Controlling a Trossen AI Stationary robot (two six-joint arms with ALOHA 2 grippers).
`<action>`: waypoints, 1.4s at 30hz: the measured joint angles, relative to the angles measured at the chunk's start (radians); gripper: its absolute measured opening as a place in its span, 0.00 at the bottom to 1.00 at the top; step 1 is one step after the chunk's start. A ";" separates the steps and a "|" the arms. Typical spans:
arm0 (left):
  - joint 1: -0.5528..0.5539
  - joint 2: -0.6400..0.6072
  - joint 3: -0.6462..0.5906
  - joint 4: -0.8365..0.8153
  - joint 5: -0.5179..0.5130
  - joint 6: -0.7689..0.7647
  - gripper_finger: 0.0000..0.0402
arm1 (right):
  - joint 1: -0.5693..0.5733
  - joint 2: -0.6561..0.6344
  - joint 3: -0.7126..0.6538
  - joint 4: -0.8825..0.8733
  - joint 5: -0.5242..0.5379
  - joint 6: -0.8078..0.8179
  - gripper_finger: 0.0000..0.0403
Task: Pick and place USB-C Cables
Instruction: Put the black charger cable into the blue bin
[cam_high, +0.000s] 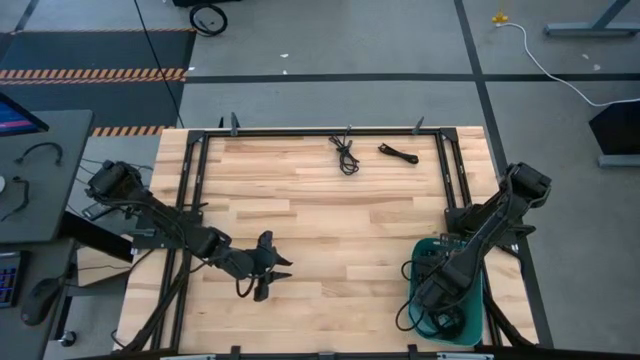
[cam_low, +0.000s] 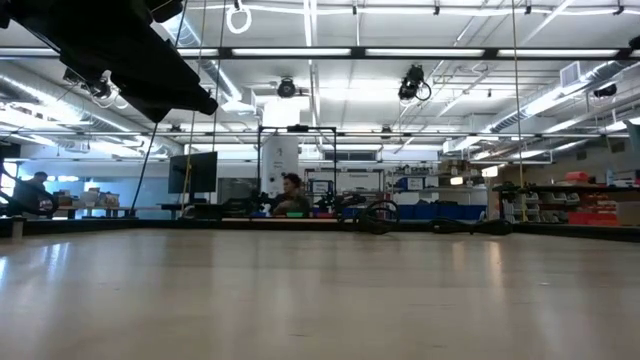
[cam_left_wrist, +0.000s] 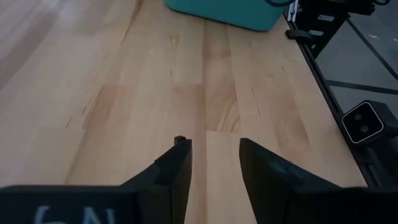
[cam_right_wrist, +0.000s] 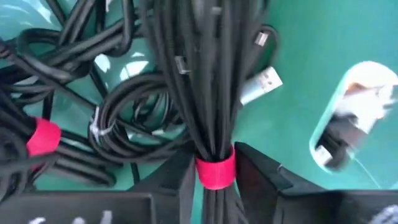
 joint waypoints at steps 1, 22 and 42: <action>0.000 0.000 0.000 0.000 0.000 0.000 0.35 | 0.000 0.000 0.020 -0.028 0.001 0.011 0.29; 0.000 0.000 0.000 0.000 0.000 -0.001 0.35 | 0.059 -0.001 -0.010 0.049 0.121 0.517 0.01; 0.049 0.000 0.005 0.048 -0.145 -0.148 0.32 | 0.179 -0.001 0.318 -0.121 0.619 0.702 0.01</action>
